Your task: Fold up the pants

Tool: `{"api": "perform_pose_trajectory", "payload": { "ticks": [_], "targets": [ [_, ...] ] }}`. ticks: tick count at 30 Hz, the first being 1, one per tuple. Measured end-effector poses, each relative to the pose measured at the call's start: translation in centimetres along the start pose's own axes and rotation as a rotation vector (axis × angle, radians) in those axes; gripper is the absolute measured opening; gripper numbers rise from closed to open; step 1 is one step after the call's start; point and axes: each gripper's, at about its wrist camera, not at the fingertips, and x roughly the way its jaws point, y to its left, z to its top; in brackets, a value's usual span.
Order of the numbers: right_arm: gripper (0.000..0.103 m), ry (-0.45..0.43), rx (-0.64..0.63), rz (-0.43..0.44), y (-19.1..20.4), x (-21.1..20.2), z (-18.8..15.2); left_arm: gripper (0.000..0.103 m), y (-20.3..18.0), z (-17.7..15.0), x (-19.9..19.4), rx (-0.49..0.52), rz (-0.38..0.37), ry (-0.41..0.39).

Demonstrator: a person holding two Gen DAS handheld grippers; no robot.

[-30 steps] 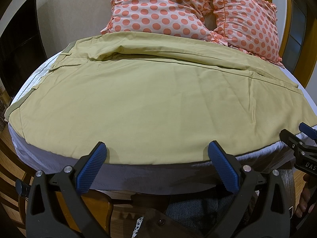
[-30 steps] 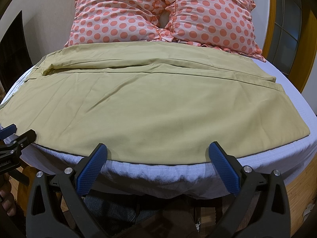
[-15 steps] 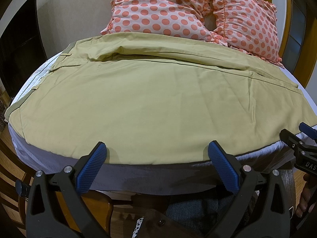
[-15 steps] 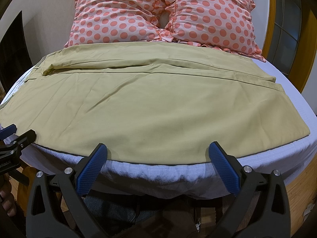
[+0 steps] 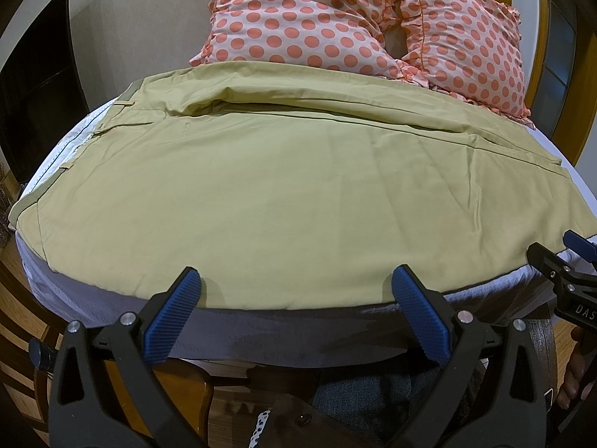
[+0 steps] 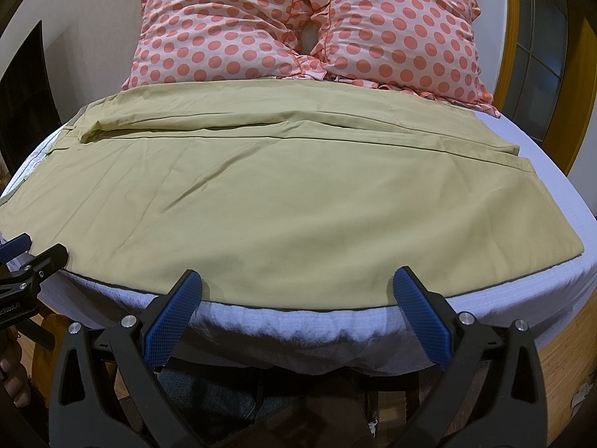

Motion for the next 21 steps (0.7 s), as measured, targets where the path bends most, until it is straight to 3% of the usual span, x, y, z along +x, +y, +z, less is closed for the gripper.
{"api": "perform_pose_trajectory", "payload": {
  "ticks": [21],
  "targets": [
    [0.102,-0.009,-0.012,0.011,0.07,-0.46,-0.25,0.101,0.04,0.01,0.01,0.003,-0.003,-0.001]
  ]
}}
